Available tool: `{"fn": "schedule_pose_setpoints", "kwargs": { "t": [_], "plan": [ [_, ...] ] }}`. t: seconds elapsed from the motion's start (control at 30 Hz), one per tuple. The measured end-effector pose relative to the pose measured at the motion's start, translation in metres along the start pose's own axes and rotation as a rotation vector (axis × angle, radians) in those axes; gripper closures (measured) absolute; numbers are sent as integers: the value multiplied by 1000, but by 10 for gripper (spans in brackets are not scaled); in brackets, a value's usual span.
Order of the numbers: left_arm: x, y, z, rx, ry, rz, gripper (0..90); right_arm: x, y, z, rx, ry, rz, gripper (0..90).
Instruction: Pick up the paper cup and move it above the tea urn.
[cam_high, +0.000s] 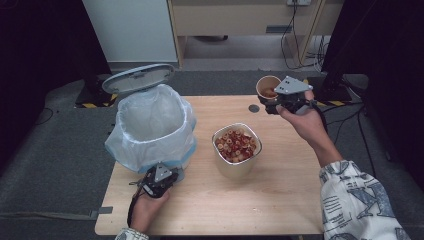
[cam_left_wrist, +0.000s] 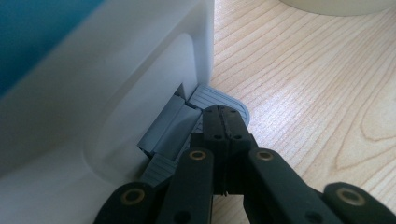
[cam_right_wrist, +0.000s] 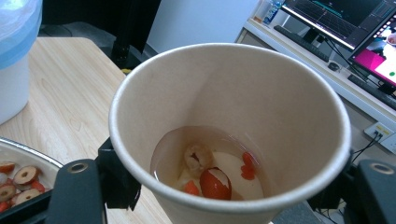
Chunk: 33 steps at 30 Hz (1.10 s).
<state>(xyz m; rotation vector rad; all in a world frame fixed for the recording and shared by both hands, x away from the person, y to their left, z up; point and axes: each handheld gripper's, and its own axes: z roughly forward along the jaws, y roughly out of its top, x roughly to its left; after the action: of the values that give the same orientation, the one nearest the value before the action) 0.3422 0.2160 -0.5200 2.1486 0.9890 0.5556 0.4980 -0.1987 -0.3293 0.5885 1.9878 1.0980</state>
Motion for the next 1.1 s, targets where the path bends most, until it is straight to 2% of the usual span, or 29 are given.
{"fn": "schedule_pose_setpoints", "kwargs": {
  "t": [0.33,0.53,0.8,1.1],
  "plan": [
    [0,0,0,2,-2,-7,896,6,3,4,-7,13,-13,284],
    [0,0,0,1,-2,-9,896,10,5,4,-10,22,-45,284],
    [0,0,0,1,-1,-9,895,12,7,5,-12,23,-52,283],
    [0,0,0,4,-2,-5,895,29,10,11,-19,65,-88,283]
  ]
}}
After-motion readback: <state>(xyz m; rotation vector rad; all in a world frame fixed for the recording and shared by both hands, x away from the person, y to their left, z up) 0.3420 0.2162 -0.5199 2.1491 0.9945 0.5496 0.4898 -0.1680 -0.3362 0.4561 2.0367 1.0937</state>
